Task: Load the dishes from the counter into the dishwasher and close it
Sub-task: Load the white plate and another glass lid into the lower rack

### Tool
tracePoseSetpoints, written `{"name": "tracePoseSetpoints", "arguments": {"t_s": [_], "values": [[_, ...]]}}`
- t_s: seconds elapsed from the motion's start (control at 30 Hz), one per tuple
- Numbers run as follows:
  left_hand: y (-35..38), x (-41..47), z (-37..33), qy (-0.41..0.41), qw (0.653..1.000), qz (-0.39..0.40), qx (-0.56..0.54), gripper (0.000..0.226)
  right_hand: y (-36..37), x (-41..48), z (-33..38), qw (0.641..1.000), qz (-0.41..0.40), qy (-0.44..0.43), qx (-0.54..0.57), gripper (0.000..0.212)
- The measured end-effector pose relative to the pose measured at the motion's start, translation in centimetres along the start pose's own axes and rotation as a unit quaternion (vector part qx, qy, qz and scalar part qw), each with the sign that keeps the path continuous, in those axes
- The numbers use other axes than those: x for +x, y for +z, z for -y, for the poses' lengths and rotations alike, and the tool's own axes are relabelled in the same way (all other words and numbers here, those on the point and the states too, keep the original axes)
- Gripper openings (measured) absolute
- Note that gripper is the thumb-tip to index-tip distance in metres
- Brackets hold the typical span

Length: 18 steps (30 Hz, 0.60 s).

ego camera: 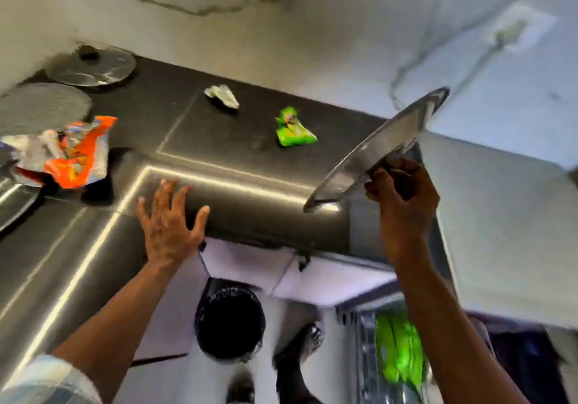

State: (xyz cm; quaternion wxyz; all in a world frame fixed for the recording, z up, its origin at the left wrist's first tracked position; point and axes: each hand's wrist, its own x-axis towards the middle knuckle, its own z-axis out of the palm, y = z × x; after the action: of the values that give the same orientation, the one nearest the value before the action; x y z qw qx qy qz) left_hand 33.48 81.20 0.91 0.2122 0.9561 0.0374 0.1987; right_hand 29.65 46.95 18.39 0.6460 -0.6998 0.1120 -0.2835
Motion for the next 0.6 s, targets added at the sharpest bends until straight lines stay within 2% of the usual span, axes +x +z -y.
{"name": "tracePoseSetpoints", "arguments": {"t_s": [0.1,0.17,0.27,0.4,0.47,0.6], "values": [[1.1,-5.3,-4.4,0.056,0.996,0.002,-0.076,0.056,-9.0,-5.6,0.5,0.997,-0.065,0.008,-0.031,0.025],[2.0,-9.3,-8.0,0.106,0.986,0.037,-0.121,0.057,-14.7,-9.6,0.1,0.993,-0.094,0.02,-0.07,0.035],[2.8,-16.5,-12.6,0.153,0.964,0.137,-0.167,0.056,-22.2,-15.5,-1.0,0.981,-0.131,0.055,-0.131,0.036],[4.1,-26.0,-17.2,0.181,0.914,0.288,-0.221,0.055,-31.3,-23.5,-3.2,0.955,-0.184,0.123,-0.196,0.02],[5.1,-30.1,-18.7,0.172,0.881,0.382,-0.217,0.056,-35.7,-26.7,-4.8,0.94,-0.196,0.172,-0.221,0.019],[7.6,-37.8,-21.6,0.033,0.813,0.552,-0.183,0.062,-43.7,-31.8,-8.4,0.924,-0.193,0.256,-0.211,0.025]]}}
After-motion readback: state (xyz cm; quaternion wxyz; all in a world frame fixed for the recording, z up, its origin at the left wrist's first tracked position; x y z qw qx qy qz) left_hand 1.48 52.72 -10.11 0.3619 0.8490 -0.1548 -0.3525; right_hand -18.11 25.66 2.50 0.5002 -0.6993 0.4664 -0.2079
